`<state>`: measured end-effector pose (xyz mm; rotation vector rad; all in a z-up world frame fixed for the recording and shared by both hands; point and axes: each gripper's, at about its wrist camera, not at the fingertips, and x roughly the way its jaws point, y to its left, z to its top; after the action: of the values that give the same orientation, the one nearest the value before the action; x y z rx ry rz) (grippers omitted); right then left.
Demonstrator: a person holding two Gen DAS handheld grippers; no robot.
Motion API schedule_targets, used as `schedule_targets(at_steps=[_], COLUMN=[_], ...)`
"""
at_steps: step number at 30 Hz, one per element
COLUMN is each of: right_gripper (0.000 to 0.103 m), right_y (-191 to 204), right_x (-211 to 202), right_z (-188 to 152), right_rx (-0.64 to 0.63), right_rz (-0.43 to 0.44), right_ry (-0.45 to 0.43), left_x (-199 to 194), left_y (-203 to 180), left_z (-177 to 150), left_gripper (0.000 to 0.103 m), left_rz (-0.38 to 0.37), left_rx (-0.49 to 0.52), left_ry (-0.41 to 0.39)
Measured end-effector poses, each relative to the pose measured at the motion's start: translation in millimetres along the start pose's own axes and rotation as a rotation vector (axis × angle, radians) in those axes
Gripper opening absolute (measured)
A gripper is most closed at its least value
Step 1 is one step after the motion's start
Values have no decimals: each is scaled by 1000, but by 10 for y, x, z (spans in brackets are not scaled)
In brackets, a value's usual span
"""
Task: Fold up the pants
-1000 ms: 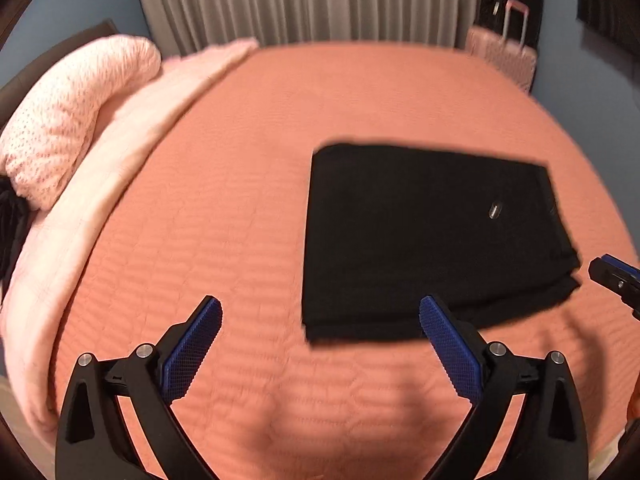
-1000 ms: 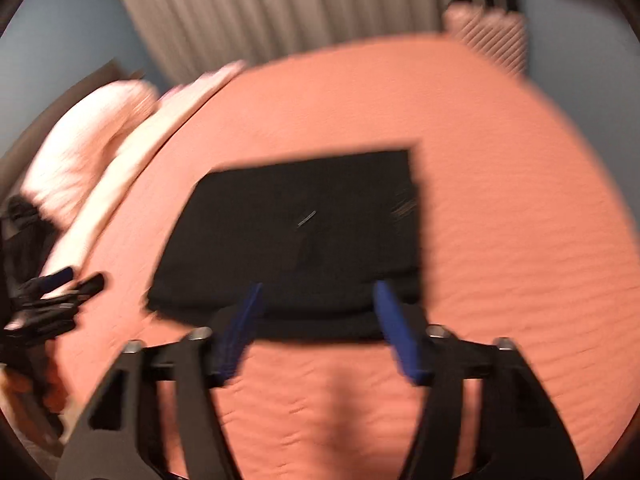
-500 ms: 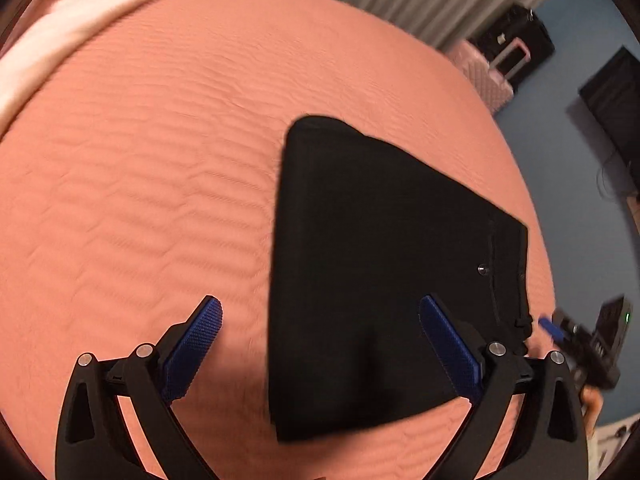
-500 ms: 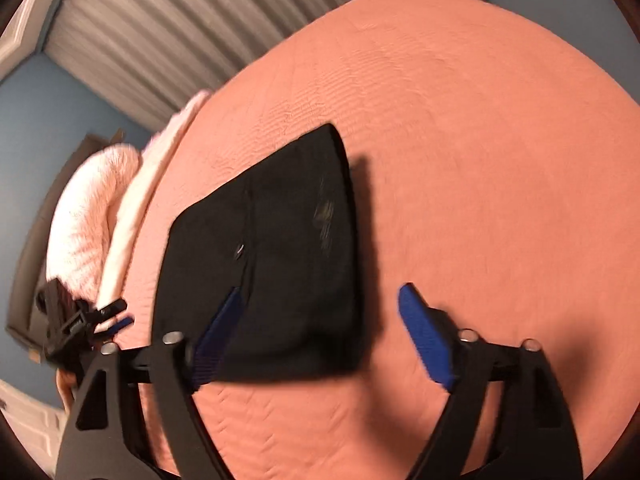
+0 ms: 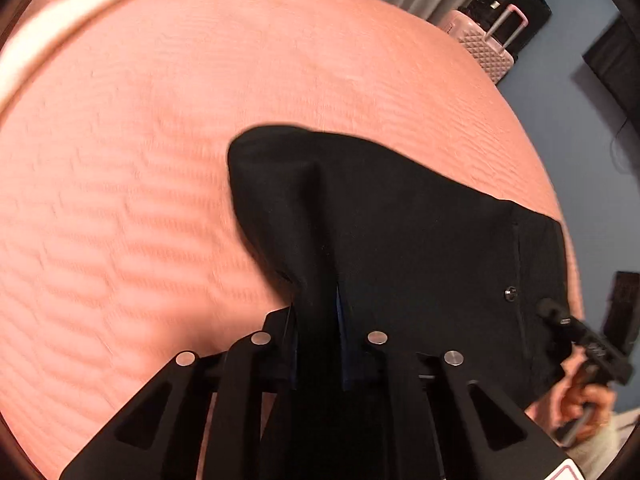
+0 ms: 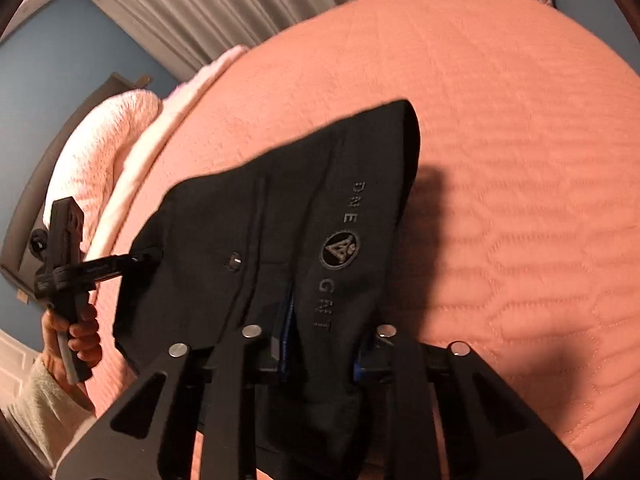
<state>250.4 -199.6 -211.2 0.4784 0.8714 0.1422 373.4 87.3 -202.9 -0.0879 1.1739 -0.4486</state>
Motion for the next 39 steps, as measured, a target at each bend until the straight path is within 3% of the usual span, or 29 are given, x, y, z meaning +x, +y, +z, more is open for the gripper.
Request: schedule_targets(at_steps=[3, 5, 7, 8, 9, 10, 11, 13, 15, 17, 18, 20, 21, 23, 24, 25, 26, 27, 29, 30, 32, 35, 36, 39], right_gripper=[18, 18, 20, 27, 44, 51, 50, 52, 49, 43, 41, 35, 33, 29, 27, 29, 29, 29, 28, 26, 26, 32, 41, 71], right_y=[230, 307, 181, 79, -51, -169, -198, -152, -1, 244, 379, 413, 317, 104, 110, 152, 252, 343, 285, 175, 262, 605, 712, 1091], right_x=[-167, -205, -63, 70, 181, 212, 111, -236, -483, -507, -400, -82, 134, 123, 9, -201, -370, -480, -229, -120, -399, -1080, -1206, -1631], right_z=[145, 229, 221, 174, 85, -24, -58, -68, -37, 65, 106, 43, -35, -186, -134, -108, -99, -143, -275, -369, -340, -309, -332, -382], right_rx=[-68, -93, -64, -44, -36, -20, 10, 48, 27, -19, -54, -106, -121, -75, -17, 23, 27, -5, -71, -81, -27, 20, 9, -20], right_rz=[0, -6, -34, -75, -155, -194, -178, -235, -193, -108, -77, -133, -213, -197, -199, -182, -144, -138, -232, -264, -273, -230, -228, -272], right_ry=[-71, -87, -27, 21, 69, 69, 23, -82, -159, -146, -119, -34, 29, -20, -18, -48, -104, -134, -27, 17, -31, -153, -167, -253], left_x=[-259, -364, -278, -111, 50, 108, 121, -96, -406, -612, -636, -474, -218, 160, 48, -25, -124, -227, -295, -188, -245, -731, -858, -1305], left_y=[-136, -145, -149, -38, 57, 197, 319, 423, 331, 99, -92, -305, -385, -267, -162, -146, -134, -153, -233, -279, -334, -581, -676, -963], left_z=[216, 319, 345, 316, 246, 96, 39, -36, -32, -7, 11, -20, -81, -312, -387, -386, -388, -405, -494, -535, -605, -733, -776, -903], left_gripper=[8, 8, 11, 22, 38, 46, 52, 52, 46, 50, 58, 76, 76, 82, 81, 79, 76, 78, 79, 79, 78, 82, 89, 91], left_rz=[-6, -24, 29, 73, 103, 145, 148, 157, 207, 187, 174, 169, 233, 322, 288, 269, 263, 265, 337, 410, 442, 448, 453, 482], left_rx=[67, 77, 97, 100, 85, 69, 51, 9, 22, 71, 102, 139, 174, 194, 131, 80, 46, 36, 75, 97, 97, 131, 140, 150], left_ry=[-104, -127, -108, -55, -7, 19, 14, -37, -101, -164, -169, -130, -68, 3, -46, -37, -30, -56, -108, -56, -38, -129, -157, -233])
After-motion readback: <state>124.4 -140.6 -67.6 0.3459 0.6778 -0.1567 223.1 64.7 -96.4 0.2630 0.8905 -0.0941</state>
